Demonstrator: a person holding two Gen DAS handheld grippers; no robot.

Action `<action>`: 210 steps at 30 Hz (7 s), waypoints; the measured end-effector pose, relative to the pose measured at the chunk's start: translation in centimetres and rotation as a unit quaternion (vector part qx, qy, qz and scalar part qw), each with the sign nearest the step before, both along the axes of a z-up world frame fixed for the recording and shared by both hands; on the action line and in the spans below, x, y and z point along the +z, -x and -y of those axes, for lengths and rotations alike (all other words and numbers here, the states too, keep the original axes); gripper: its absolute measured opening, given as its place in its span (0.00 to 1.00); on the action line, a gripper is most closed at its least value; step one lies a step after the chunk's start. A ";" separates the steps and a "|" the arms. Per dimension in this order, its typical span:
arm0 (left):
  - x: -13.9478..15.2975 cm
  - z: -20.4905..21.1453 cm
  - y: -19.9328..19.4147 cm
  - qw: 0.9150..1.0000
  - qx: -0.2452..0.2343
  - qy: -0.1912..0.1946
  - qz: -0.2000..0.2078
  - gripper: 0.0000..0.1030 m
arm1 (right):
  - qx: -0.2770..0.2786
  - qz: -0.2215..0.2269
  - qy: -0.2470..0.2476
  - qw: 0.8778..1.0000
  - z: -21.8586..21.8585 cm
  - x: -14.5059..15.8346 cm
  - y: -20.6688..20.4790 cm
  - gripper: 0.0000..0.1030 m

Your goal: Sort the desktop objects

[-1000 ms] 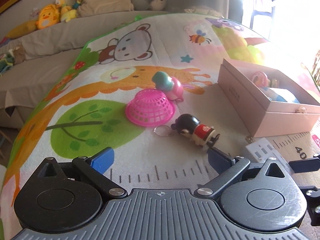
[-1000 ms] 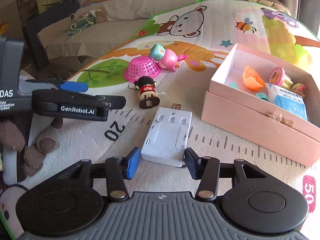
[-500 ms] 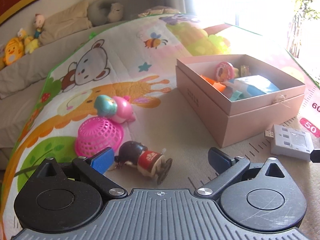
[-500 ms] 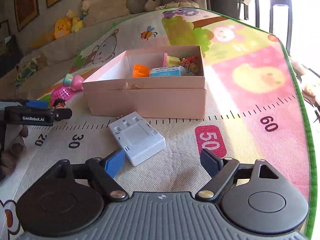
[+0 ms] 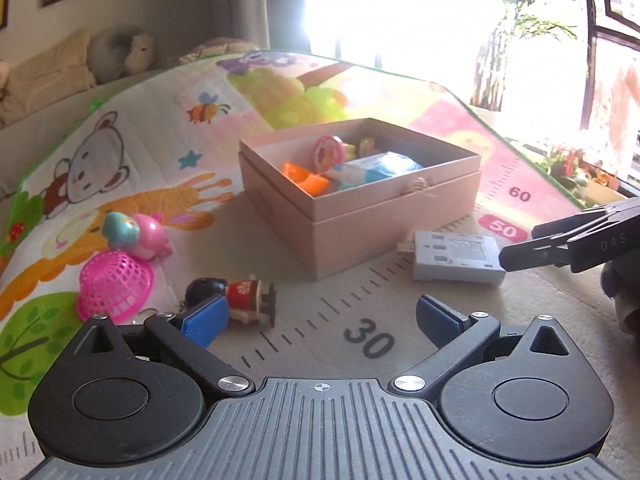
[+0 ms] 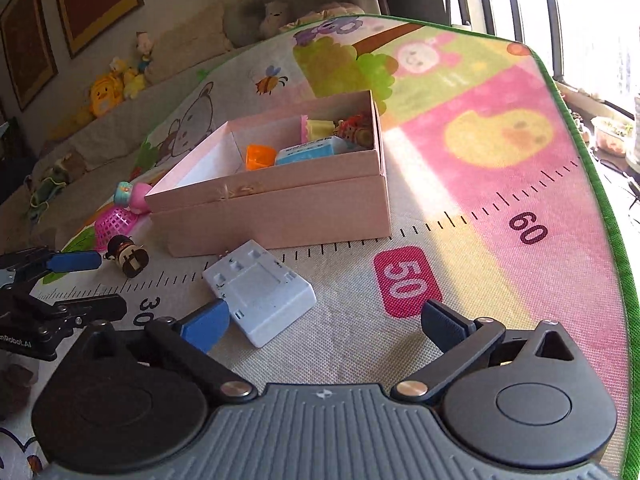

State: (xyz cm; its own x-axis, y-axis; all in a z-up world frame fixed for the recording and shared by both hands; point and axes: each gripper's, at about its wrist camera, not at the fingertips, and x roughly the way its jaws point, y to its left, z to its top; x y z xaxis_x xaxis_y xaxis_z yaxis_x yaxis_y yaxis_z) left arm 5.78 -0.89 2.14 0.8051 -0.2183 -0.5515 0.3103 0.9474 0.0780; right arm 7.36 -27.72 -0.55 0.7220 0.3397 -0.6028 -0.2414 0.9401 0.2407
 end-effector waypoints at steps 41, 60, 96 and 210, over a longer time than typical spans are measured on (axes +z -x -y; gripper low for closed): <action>-1.5 1.2 2.6 0.996 0.069 0.025 -0.042 0.95 | 0.014 -0.015 0.124 0.992 -4.8 1.4 -0.3 0.99; -1.5 1.3 2.3 0.997 0.065 0.023 -0.045 0.97 | 0.040 0.008 0.120 0.992 -7.6 1.5 -0.5 0.88; 12.6 2.0 3.3 0.987 0.069 -0.005 0.143 0.68 | 0.056 0.205 0.092 0.973 -1.5 16.8 5.9 0.88; -1.1 -4.5 2.0 0.983 0.175 0.047 -0.023 1.00 | 0.226 0.048 0.119 0.966 -9.0 4.8 4.2 0.95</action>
State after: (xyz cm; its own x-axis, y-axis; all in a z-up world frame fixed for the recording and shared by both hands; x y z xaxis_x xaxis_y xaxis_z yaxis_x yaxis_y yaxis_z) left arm 3.81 3.59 1.00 0.8147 0.0160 -0.5797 -0.0354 0.9991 -0.0221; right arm 3.12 -18.77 4.30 0.5884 0.4938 -0.6402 -0.6509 0.7590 -0.0128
